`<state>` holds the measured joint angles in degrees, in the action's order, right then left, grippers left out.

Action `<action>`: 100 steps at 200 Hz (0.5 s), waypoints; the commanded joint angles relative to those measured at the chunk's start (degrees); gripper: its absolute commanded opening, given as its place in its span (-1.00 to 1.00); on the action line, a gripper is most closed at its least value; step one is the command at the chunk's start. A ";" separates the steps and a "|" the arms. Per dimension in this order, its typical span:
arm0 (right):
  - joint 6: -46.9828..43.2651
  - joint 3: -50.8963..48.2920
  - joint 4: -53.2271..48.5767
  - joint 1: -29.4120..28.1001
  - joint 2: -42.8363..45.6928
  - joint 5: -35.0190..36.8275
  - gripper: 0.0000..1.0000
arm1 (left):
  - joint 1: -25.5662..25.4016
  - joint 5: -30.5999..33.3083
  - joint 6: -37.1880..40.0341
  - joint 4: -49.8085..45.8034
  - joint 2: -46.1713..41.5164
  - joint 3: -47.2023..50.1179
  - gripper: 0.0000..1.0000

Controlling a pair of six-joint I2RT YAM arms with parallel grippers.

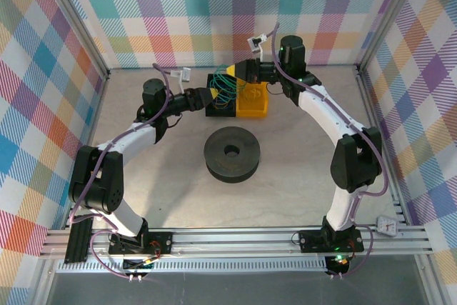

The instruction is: Wrap the cables

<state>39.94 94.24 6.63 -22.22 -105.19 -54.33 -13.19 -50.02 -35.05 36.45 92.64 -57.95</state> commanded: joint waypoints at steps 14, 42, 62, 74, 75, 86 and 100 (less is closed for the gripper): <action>1.44 -0.28 3.76 -0.72 -0.92 -1.48 -1.00 | 0.59 -1.77 -1.40 5.14 0.26 -1.90 0.39; 1.72 0.04 3.86 -1.40 -1.42 -1.73 -1.00 | 0.62 -1.92 -2.45 6.65 0.52 -2.07 0.31; 1.80 0.08 4.02 -1.77 -1.84 -1.67 -1.00 | 0.60 -2.17 -3.17 7.35 0.86 -2.41 0.11; 1.97 0.10 4.27 -1.95 -2.12 -1.73 -1.00 | 0.62 -2.33 -3.47 7.70 0.92 -2.43 -0.04; 1.98 0.13 4.27 -2.00 -2.12 -1.74 -1.00 | 0.62 -2.35 -3.50 7.69 0.94 -2.43 -0.05; 1.98 0.08 4.25 -2.13 -2.37 -1.72 -1.00 | 0.62 -2.29 -3.70 7.84 0.91 -2.51 -0.19; 1.98 0.04 4.26 -2.21 -2.57 -1.72 -1.00 | 0.71 -2.41 -3.97 8.08 0.87 -2.43 -0.34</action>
<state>41.56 94.21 8.14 -23.83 -107.07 -54.59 -13.19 -50.98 -38.74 40.75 93.23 -58.54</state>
